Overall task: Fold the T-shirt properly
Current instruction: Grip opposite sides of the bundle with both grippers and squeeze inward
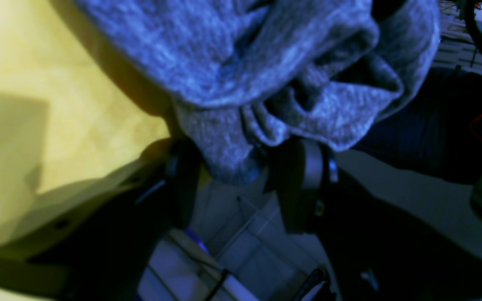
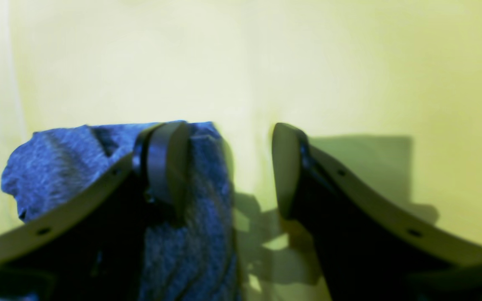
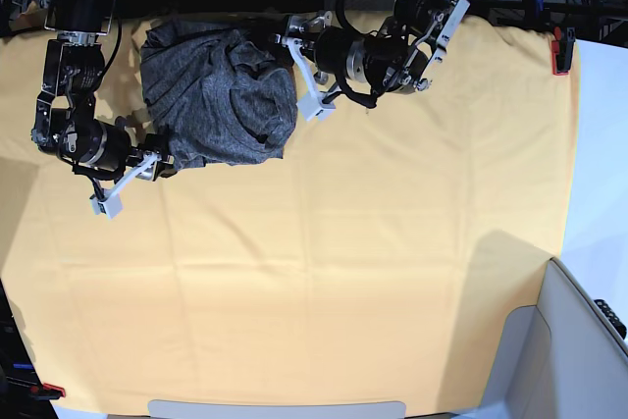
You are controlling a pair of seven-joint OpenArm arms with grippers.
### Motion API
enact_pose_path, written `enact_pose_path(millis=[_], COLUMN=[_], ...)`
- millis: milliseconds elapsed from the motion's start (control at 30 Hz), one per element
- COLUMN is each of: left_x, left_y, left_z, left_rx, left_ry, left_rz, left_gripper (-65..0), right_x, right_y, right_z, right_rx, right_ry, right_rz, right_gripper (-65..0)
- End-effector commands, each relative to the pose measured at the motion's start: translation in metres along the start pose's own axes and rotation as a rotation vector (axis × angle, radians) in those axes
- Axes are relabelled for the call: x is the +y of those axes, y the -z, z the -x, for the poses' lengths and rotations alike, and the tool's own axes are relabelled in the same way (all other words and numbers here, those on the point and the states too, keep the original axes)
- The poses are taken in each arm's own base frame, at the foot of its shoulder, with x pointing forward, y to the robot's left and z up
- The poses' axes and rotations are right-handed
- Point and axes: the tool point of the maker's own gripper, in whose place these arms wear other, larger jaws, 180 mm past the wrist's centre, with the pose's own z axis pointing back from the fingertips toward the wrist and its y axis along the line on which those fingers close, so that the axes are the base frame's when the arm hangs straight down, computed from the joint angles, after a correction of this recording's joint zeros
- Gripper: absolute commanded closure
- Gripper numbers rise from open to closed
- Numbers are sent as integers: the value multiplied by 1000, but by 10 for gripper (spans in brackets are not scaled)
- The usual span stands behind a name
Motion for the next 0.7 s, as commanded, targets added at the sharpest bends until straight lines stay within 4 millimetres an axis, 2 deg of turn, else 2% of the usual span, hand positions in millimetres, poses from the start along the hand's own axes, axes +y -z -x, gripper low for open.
enact_pose_path(millis=[0, 267, 400, 467, 600, 667], left_x=[-6, -7, -7, -7, -7, -6], left_y=[-2, 4, 4, 4, 4, 5], left_z=[-2, -1, -1, -1, -1, 0], left_rx=[15, 40, 41, 41, 41, 43], left_ry=[13, 32, 31, 31, 31, 27], left_rz=[12, 4, 4, 4, 4, 2], left_gripper=[-319, -318, -315, -302, -233, -212], right_x=[3, 5, 3, 4, 8, 8], right_y=[-6, -4, -2, -1, 3, 4], right_z=[-16, -10, 1, 2, 4, 5], right_rx=[-44, -28, -8, -8, -6, -4], right_ry=[-23, -18, -7, -6, 0, 3], right_rz=[-7, -15, -14, -17, -26, -27], right_gripper=[-323, -323, -316, -272, -121, -80])
